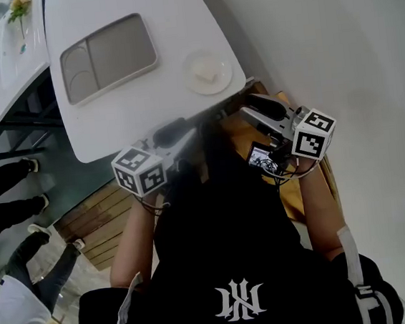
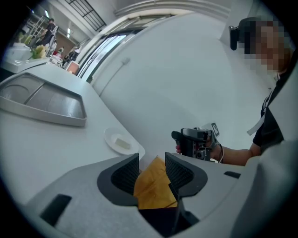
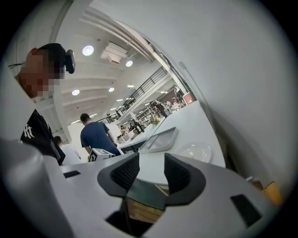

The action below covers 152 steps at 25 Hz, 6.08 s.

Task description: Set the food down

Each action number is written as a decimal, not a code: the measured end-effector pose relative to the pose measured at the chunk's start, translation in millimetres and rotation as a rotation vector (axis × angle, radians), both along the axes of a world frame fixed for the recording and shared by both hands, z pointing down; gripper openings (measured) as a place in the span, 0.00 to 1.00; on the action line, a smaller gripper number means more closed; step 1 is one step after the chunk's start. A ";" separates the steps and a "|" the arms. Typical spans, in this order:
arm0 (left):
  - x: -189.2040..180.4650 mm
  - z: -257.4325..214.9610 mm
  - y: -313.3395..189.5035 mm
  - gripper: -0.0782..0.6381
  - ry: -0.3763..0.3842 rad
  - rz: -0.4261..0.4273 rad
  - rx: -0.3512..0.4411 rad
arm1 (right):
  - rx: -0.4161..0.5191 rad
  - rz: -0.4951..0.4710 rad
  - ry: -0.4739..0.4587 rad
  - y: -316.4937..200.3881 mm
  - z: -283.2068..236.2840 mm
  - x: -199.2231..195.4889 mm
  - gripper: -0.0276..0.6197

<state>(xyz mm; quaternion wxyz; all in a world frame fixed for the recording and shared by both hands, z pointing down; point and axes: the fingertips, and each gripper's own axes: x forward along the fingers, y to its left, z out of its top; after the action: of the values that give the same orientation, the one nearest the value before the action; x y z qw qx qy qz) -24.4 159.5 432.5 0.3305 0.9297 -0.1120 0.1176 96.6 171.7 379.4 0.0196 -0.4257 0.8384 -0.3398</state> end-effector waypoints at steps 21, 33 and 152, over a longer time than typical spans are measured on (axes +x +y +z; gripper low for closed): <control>67.5 76.0 -136.7 0.34 -0.311 -0.219 -0.310 | -0.461 -0.200 0.009 -169.0 123.3 92.4 0.29; 78.1 92.6 -147.9 0.34 -0.424 -0.231 -0.342 | -0.588 -0.282 0.011 -168.8 150.5 88.1 0.28; 5.6 -90.0 -28.0 0.12 0.043 -0.230 0.285 | 0.371 -0.482 -0.132 -52.7 -75.1 -55.5 0.05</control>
<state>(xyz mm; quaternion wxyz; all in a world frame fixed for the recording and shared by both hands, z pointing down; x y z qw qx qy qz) -18.8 131.5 342.6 0.2092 0.9505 -0.2258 0.0420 41.1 119.0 304.2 0.0702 -0.1808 0.9598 -0.2030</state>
